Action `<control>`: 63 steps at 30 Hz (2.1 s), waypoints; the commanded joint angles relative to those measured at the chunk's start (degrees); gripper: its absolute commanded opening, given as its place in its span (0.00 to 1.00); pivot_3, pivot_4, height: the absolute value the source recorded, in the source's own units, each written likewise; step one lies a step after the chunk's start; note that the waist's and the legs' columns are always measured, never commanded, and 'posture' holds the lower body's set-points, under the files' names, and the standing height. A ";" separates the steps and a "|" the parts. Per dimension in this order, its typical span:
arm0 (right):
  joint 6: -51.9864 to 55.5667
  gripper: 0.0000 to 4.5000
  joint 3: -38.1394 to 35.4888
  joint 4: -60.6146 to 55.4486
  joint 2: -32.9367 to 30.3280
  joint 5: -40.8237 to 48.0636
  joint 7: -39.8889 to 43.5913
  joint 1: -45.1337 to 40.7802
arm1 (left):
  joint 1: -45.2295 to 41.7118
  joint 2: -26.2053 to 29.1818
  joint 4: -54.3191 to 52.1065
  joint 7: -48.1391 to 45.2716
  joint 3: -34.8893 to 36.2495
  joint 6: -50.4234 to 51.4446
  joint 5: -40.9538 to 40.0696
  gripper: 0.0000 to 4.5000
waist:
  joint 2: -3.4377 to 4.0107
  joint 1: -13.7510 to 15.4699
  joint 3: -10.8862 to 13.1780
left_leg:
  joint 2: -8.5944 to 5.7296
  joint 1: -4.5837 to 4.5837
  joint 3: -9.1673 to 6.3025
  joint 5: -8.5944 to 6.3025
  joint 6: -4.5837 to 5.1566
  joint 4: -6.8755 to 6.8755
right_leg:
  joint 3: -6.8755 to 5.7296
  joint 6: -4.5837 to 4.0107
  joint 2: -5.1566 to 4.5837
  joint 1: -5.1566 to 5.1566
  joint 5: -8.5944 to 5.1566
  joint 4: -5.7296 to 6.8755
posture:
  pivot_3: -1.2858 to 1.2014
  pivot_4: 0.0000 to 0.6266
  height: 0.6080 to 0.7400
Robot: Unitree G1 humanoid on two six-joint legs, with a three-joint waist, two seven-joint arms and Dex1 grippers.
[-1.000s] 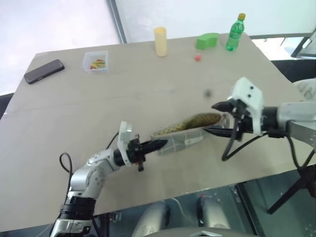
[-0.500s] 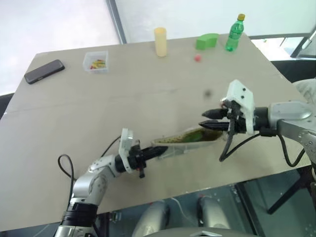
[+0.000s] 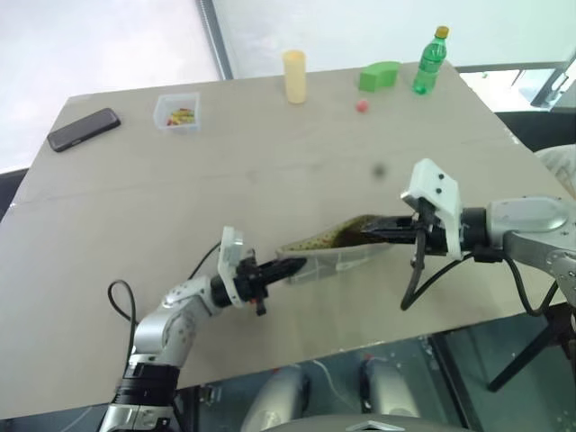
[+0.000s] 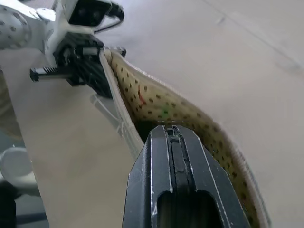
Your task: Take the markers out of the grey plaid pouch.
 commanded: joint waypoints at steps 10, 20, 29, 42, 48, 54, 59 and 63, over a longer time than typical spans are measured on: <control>-24.81 0.02 32.25 14.37 1.42 -33.85 5.83 -5.28 | -0.52 -0.52 0.02 0.79 1.25 3.47 -1.07 0.00 | -0.04 -0.35 -0.03 | 0.01 0.01 0.03 0.00 0.00 0.03 | 0.02 0.01 0.03 -0.03 0.01 0.04 | 0.52 0.24 1.00; -39.80 0.60 32.01 22.28 8.91 -47.47 5.66 -7.16 | -0.53 -0.70 -0.26 2.42 3.07 7.68 -3.17 0.00 | -0.10 -0.38 -0.07 | 0.00 0.02 0.01 0.00 -0.01 0.06 | 0.02 0.01 0.05 -0.03 0.01 0.07 | 0.52 0.24 1.00; -43.22 0.60 32.67 22.26 6.83 -54.33 15.42 -7.10 | -0.78 -1.07 -2.19 2.53 4.30 16.96 -10.71 0.00 | -0.11 -0.42 -0.08 | -0.01 0.02 0.01 0.00 -0.01 0.06 | 0.03 0.01 0.06 -0.04 0.02 0.08 | 0.52 0.24 1.00; -23.04 0.60 24.35 7.01 -4.98 -42.24 31.59 -11.29 | -1.40 3.39 -1.72 0.49 2.76 23.17 -13.28 0.00 | -0.15 -0.30 -0.12 | 0.08 0.03 0.00 -0.01 0.01 0.05 | -0.01 0.00 0.10 0.00 0.01 0.03 | 0.52 0.24 1.00; -25.39 0.60 29.14 11.18 0.31 -47.19 26.46 -8.38 | -2.04 4.40 3.21 -0.56 1.68 16.53 -5.57 0.00 | -0.20 -0.17 -0.14 | -0.03 0.00 0.07 -0.01 0.01 0.11 | 0.05 -0.03 -0.02 -0.02 0.04 0.04 | 0.52 0.24 1.00; -25.94 0.60 31.37 11.90 7.23 -49.41 23.82 -10.09 | -1.77 6.05 5.98 -1.66 3.67 12.51 -2.74 0.00 | -0.21 -0.69 -0.19 | 0.11 0.10 0.09 -0.01 0.00 0.06 | 0.09 -0.03 0.05 -0.05 0.04 0.16 | 0.52 0.24 1.00; -28.73 0.60 32.63 10.75 7.39 -51.40 25.39 -11.08 | -1.42 7.18 5.48 -2.08 5.42 11.44 -2.89 0.00 | -0.21 -0.48 -0.19 | 0.07 0.09 0.09 -0.01 0.00 0.13 | 0.11 -0.03 0.11 -0.10 0.04 0.24 | 0.52 0.24 1.00; -34.63 0.60 34.19 12.29 7.10 -53.10 27.62 -12.56 | 0.65 7.62 1.94 -1.46 6.14 10.87 -3.19 0.00 | -0.21 -0.53 -0.19 | 0.02 0.08 0.09 -0.01 0.00 0.12 | 0.10 -0.03 0.08 -0.12 0.04 0.21 | 0.52 0.24 1.00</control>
